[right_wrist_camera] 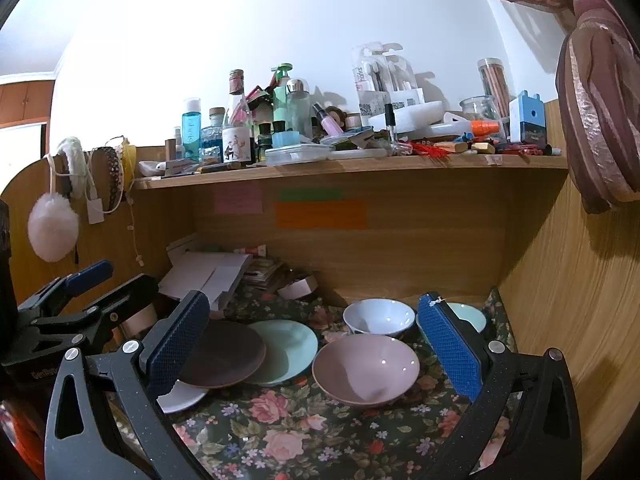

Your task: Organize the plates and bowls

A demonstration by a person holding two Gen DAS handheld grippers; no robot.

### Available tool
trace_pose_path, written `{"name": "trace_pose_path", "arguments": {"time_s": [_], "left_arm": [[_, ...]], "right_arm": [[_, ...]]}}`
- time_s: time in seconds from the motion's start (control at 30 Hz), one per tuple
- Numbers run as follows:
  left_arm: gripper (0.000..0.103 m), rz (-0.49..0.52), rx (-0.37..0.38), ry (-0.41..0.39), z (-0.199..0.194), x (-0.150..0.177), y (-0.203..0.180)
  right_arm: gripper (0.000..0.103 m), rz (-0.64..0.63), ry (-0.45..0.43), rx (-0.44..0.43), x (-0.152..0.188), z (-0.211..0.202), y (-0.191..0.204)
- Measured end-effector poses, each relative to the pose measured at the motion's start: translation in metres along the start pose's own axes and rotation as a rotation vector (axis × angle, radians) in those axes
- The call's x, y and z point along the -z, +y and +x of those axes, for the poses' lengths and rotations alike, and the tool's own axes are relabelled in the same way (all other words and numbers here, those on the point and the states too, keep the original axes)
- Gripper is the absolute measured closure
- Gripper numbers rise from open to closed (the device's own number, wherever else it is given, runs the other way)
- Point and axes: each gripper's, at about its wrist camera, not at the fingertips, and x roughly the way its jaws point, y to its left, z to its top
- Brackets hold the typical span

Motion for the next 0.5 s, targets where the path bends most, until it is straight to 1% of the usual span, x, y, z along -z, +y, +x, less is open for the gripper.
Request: {"name": "trace_pose_path", "arguments": {"time_s": [0.5], "left_arm": [[0.0, 0.0, 0.003, 0.0, 0.0011, -0.0001, -0.0025]], "right_arm": [[0.0, -0.001, -0.002, 0.0, 0.0009, -0.0009, -0.0006]]}}
